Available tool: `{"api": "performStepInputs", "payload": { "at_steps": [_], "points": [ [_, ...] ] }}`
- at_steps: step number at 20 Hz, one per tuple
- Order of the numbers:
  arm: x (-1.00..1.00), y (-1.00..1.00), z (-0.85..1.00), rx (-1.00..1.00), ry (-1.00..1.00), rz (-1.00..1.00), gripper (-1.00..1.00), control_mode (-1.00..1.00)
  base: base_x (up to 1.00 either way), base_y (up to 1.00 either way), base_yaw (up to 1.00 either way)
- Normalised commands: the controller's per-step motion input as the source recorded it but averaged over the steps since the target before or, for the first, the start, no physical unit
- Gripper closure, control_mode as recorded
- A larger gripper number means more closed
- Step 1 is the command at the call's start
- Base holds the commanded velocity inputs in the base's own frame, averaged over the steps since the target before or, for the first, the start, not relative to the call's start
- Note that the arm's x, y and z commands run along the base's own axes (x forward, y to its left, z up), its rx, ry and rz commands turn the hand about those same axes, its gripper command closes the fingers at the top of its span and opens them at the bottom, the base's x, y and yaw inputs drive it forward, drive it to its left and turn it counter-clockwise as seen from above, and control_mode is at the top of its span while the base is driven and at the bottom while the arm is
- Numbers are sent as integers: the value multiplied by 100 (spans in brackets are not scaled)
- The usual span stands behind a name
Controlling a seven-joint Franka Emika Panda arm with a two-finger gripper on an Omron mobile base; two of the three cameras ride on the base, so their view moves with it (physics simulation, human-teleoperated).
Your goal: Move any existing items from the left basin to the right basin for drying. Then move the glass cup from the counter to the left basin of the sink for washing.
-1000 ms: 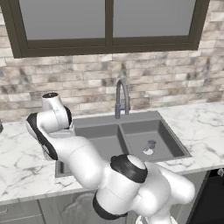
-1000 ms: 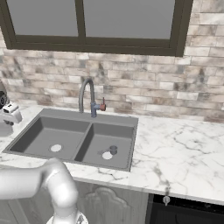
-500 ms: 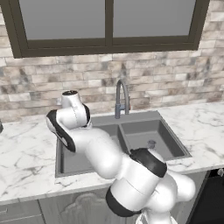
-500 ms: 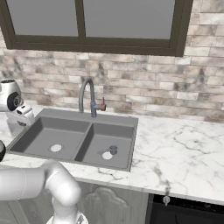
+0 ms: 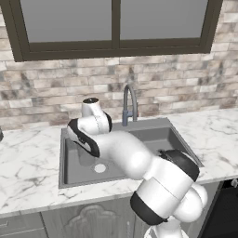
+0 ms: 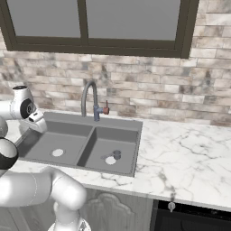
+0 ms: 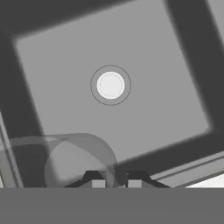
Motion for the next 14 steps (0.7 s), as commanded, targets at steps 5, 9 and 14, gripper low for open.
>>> {"api": "performStepInputs", "payload": {
  "at_steps": [5, 9, 14],
  "points": [
    [0, -43, -15, 0, 0, -6, 100, -100, 0, 0, 0],
    [5, -30, -22, 0, 0, -4, 100, -100, 0, 0, 0],
    [12, -15, -27, 0, 0, -1, 100, -100, 0, 0, 0]
  ]
}}
